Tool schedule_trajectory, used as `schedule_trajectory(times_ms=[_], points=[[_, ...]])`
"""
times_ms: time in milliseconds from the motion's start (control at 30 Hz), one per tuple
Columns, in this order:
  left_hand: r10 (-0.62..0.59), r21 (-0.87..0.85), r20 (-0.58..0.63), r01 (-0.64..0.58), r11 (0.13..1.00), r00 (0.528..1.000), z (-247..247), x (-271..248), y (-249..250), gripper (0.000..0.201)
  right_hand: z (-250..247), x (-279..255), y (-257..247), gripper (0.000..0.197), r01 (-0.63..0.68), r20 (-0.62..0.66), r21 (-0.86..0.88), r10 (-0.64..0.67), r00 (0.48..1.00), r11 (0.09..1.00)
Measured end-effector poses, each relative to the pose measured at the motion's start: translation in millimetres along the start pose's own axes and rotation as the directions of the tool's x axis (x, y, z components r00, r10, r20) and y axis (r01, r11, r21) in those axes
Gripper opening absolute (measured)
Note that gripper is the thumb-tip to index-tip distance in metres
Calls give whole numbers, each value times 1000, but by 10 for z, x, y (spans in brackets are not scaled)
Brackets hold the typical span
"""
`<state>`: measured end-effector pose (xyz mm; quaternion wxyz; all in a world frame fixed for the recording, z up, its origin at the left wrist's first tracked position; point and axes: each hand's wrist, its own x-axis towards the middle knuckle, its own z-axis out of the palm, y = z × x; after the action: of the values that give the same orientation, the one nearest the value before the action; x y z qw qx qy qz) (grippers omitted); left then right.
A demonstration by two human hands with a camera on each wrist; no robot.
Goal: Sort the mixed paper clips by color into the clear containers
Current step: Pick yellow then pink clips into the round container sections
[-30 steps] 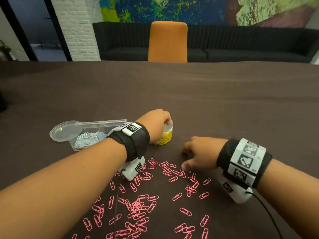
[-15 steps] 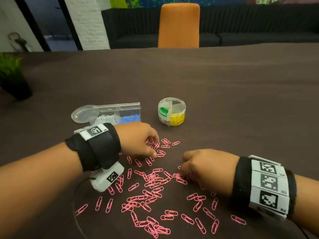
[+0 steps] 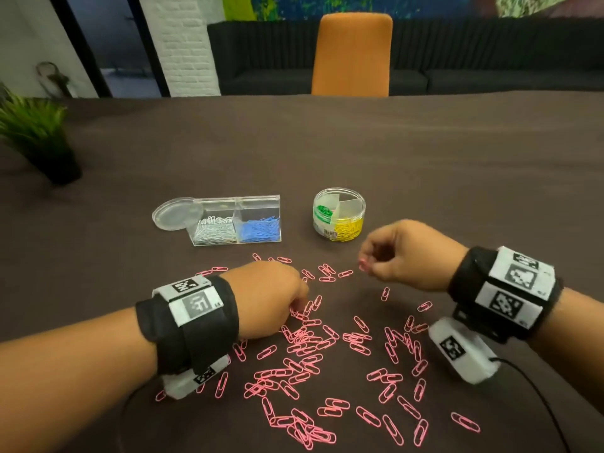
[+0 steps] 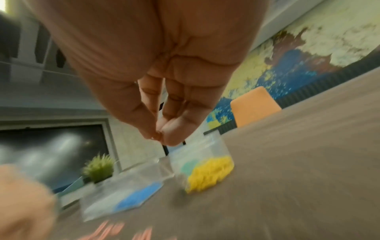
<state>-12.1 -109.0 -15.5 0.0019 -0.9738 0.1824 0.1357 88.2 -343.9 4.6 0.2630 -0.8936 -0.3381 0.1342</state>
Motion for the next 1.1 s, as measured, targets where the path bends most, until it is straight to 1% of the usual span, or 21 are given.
schedule_trajectory(times_ms=[67, 133, 200, 267, 333, 433, 500, 567, 600, 633, 667, 700, 733, 800, 867, 900, 967, 1000, 1067, 1100], points=[[-39, -81, -64, 34, 996, 997, -74, 10, -42, 22, -147, 250, -2, 9, -6, -121, 32, 9, 993, 999], [-111, -219, -133, 80, 972, 985, -160, 46, -103, 19, -299, 557, 0, 7, -11, -224, 8, 12, 975, 1000], [-174, -333, -181, 106, 937, 968, -238, 94, -162, 16, -404, 865, 3, 7, -26, -289, -55, 9, 957, 998], [-207, -399, -204, 112, 910, 957, -303, 138, -206, 14, -439, 1141, 19, 8, -51, -315, -120, 11, 949, 991], [-225, -436, -224, 109, 893, 948, -341, 158, -248, 12, -407, 1353, 47, 10, -92, -290, -176, 38, 956, 980], [-247, -488, -229, 108, 866, 942, -367, 157, -324, 10, -329, 1511, 103, 10, -125, -203, -263, 71, 977, 957], [-270, -529, -221, 117, 840, 937, -375, 156, -376, 11, -325, 1517, 135, 12, -118, -221, -282, 55, 974, 952], [-309, -584, -220, 128, 802, 925, -396, 182, -426, 9, -347, 1484, 175, 17, -117, -282, -259, 41, 959, 959], [-328, -604, -235, 126, 787, 915, -416, 211, -446, 8, -363, 1461, 200, 25, -131, -284, -248, 57, 957, 960], [-343, -615, -263, 117, 780, 902, -447, 253, -468, 8, -381, 1429, 215, 34, -154, -246, -241, 93, 965, 958], [-358, -625, -295, 105, 774, 886, -484, 302, -484, 10, -395, 1394, 229, 40, -170, -181, -235, 129, 975, 957], [-377, -648, -318, 90, 756, 870, -526, 362, -497, 12, -402, 1351, 240, 42, -172, -116, -225, 149, 982, 959], [-401, -683, -333, 75, 727, 854, -563, 429, -508, 14, -404, 1301, 251, 41, -161, -75, -209, 149, 986, 965], [-448, -743, -354, 44, 668, 821, -635, 566, -514, 15, -399, 1159, 249, 37, -150, -63, -201, 140, 988, 968], [-463, -759, -379, 17, 650, 801, -691, 714, -516, 14, -380, 1003, 234, 32, -168, -71, -282, 154, 985, 945], [-463, -761, -383, 11, 649, 799, -711, 788, -519, 13, -365, 936, 224, 37, -184, -67, -331, 172, 983, 925], [-466, -764, -374, 18, 645, 801, -734, 924, -514, 14, -324, 876, 234, 61, -193, -53, -365, 187, 981, 911], [-469, -767, -367, 25, 641, 803, -742, 989, -502, 14, -304, 869, 241, 75, -178, -40, -333, 174, 984, 926], [-469, -762, -358, 38, 647, 807, -748, 1106, -448, 14, -258, 890, 248, 104, -128, 0, -190, 130, 992, 973], [-463, -749, -357, 47, 661, 811, -746, 1157, -402, 14, -227, 901, 238, 113, -108, 16, -114, 110, 994, 988]])
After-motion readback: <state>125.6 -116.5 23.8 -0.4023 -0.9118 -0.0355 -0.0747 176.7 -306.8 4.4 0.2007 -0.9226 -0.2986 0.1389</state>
